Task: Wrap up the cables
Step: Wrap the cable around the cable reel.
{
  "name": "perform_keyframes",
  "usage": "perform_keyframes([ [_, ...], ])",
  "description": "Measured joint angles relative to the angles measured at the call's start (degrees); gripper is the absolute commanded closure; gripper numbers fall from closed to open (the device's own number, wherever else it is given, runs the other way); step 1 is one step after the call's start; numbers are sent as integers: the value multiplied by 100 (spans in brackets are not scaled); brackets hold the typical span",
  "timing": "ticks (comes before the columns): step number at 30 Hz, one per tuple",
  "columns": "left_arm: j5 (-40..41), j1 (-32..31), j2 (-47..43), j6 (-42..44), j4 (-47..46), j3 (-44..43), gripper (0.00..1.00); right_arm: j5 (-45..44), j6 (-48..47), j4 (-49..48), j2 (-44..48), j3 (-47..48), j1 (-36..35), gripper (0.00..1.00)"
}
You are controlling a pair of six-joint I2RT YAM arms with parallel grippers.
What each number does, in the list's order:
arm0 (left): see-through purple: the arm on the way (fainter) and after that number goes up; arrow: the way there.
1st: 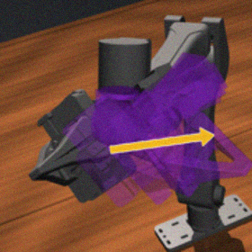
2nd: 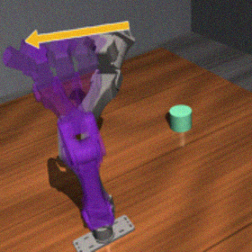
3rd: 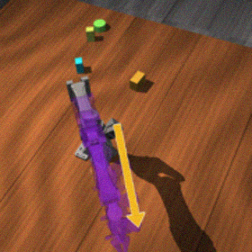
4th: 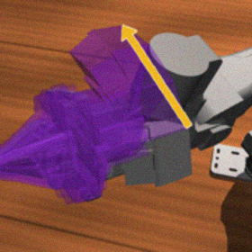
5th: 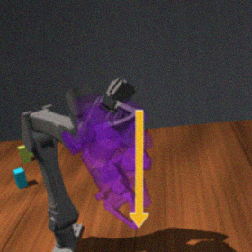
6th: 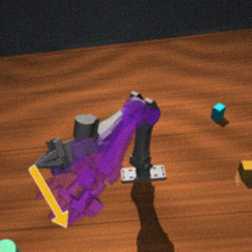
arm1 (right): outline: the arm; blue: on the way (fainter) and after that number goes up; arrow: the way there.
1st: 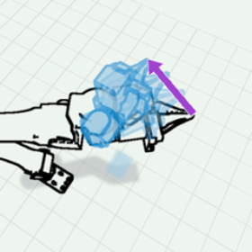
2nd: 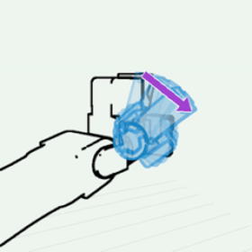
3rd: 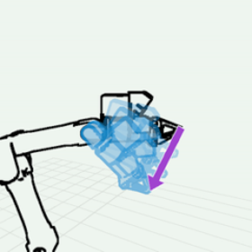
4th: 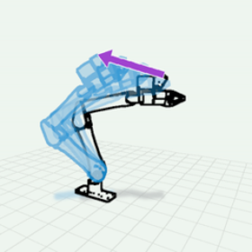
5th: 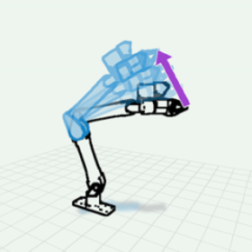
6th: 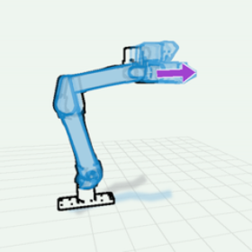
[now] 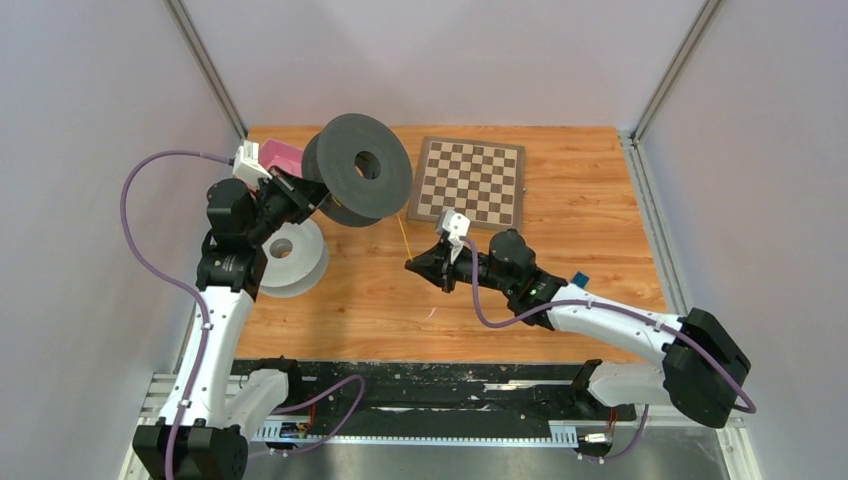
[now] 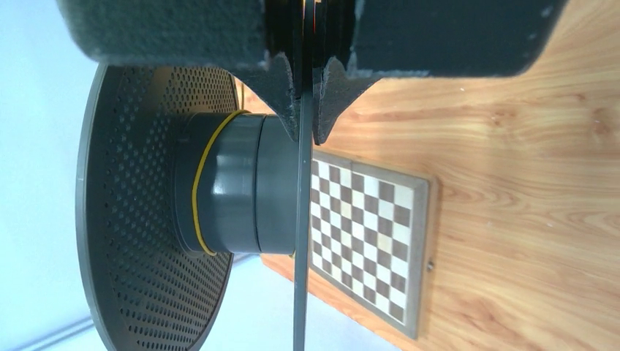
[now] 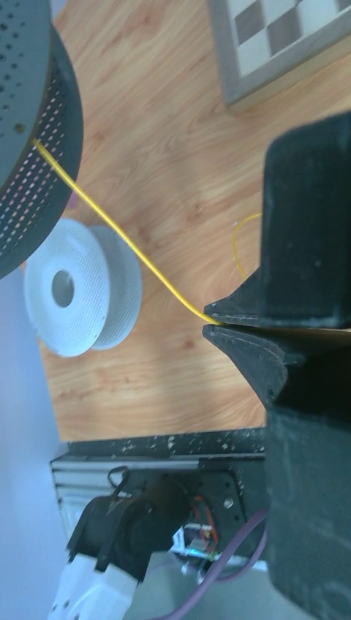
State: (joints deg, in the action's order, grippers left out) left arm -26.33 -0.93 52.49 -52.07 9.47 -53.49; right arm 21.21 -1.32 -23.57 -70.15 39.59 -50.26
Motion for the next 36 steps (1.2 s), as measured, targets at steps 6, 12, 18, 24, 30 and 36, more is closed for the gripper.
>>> perform_keyframes([
  [6,964,-284,-278,649,192,11,100,219,433,-297,-588,420,-136,100],
  [12,2212,-1071,-409,1720,540,11,100,754,780,-179,-1119,1202,-149,100],
  [18,2855,-1375,-455,2035,881,33,100,1397,1360,-809,-1652,1231,-199,100],
  [24,3646,-1941,-450,2551,1117,33,100,1620,1561,-1010,-1814,1233,-212,100],
  [30,4413,-2719,-350,3679,1178,33,100,1655,1268,-153,-1803,1753,-212,100],
  [36,4712,-3095,-275,4677,1196,33,100,1539,990,588,-1641,2065,-66,100],
])
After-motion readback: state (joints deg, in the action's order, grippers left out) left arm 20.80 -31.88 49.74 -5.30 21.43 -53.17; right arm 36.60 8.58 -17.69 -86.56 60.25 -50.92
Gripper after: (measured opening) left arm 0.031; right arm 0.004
